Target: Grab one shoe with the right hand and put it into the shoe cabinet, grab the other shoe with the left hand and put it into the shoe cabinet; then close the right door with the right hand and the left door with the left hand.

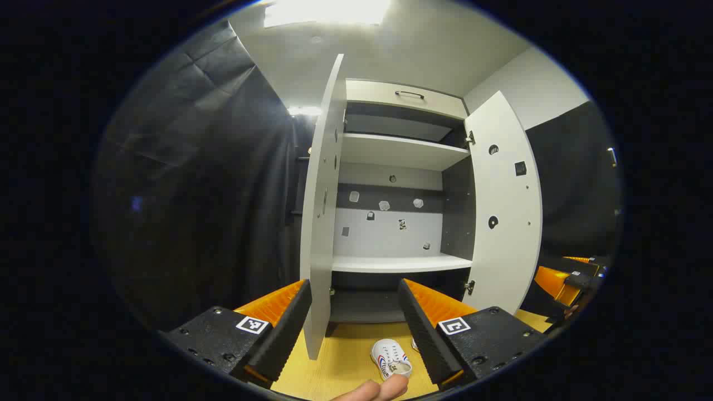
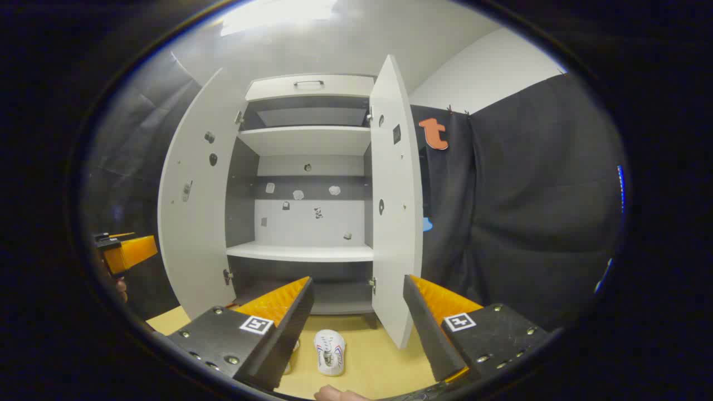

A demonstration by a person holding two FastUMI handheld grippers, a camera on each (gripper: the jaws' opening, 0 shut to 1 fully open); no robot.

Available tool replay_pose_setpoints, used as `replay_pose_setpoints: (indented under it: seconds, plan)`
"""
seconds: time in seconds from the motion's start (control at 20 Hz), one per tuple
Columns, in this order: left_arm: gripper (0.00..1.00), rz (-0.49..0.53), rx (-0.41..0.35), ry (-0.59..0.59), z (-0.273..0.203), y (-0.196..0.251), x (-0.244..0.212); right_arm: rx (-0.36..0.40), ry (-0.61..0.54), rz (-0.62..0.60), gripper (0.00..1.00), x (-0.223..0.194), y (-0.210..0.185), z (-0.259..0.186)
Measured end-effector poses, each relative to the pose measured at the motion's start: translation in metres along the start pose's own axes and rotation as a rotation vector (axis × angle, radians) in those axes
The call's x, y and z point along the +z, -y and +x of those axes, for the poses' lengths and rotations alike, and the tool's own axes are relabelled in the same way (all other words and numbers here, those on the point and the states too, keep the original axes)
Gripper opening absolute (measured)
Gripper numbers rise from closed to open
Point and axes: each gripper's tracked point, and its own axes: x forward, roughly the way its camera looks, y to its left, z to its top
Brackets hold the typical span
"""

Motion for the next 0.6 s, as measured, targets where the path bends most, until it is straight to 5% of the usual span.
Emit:
replay_pose_setpoints:
  seconds: [0.6]
  plan:
    - [0.95, -0.041, -0.015, -0.057, 0.005, 0.002, -0.016, 0.014, 0.015, -0.013, 0.96, 0.002, -0.011, -0.007]
